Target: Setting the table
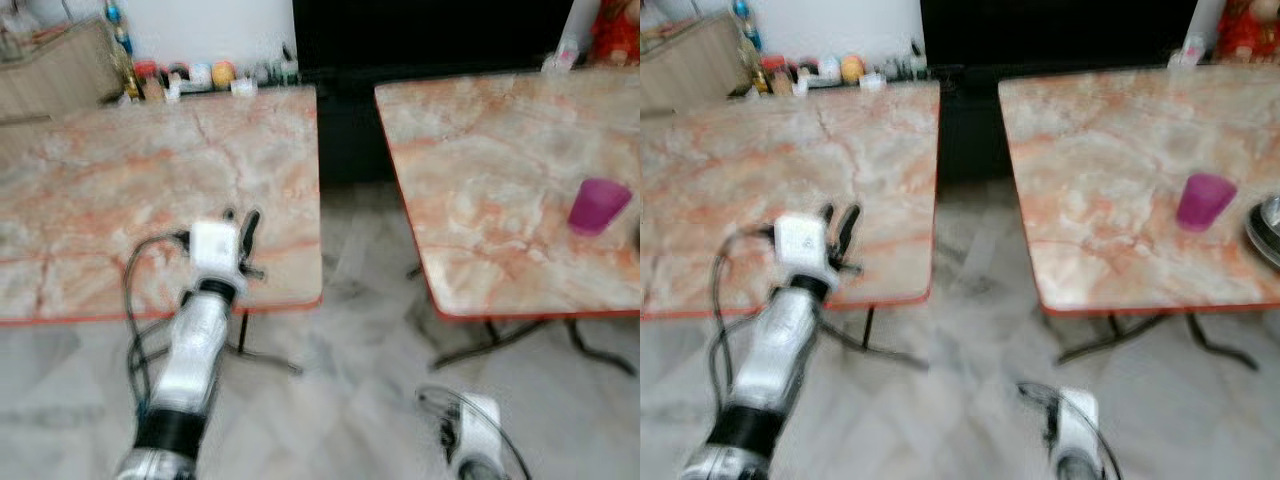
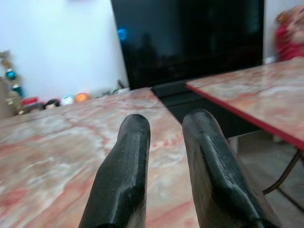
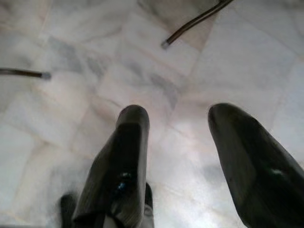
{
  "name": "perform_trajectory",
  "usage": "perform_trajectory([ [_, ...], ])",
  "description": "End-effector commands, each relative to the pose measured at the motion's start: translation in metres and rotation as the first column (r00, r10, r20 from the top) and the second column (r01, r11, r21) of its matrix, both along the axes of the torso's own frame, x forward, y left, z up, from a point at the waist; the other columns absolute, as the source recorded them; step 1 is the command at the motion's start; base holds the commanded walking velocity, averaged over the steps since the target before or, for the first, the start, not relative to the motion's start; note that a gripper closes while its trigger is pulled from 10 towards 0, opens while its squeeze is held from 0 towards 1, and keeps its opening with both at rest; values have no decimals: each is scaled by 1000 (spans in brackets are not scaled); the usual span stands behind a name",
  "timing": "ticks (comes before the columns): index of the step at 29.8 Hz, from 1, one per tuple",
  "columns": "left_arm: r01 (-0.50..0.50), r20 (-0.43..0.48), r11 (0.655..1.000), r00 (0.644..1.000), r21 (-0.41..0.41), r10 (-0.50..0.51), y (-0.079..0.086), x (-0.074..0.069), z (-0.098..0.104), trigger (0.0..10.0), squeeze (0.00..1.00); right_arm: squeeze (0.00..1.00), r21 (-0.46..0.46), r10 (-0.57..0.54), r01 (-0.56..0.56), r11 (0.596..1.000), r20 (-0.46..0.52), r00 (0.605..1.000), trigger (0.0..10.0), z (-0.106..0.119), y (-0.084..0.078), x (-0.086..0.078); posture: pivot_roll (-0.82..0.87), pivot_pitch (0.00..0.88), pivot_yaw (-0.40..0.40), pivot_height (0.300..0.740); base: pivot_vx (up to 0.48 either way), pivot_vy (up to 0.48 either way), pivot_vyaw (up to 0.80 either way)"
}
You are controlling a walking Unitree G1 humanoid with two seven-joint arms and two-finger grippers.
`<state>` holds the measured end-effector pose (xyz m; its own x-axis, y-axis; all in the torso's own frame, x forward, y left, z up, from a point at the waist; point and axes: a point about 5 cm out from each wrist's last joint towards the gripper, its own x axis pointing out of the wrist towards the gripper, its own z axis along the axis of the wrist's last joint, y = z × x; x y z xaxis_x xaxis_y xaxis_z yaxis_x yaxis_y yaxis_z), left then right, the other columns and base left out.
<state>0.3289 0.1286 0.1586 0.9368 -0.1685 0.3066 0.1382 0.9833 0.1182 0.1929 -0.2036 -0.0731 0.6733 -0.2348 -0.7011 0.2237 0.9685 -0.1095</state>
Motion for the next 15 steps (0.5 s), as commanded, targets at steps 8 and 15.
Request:
perform_trajectory([
  [8,-33,3,999,999,10,33,11,0,2,10000,0,0,16,14,-14,1000,9,1000,10000,1,5,4,32,0,28,740,0,480,500],
  [15,-38,6,999,999,9,38,12,0,3,10000,0,0,17,19,-19,1000,7,1000,10000,1,5,4,36,0,25,740,0,480,0],
])
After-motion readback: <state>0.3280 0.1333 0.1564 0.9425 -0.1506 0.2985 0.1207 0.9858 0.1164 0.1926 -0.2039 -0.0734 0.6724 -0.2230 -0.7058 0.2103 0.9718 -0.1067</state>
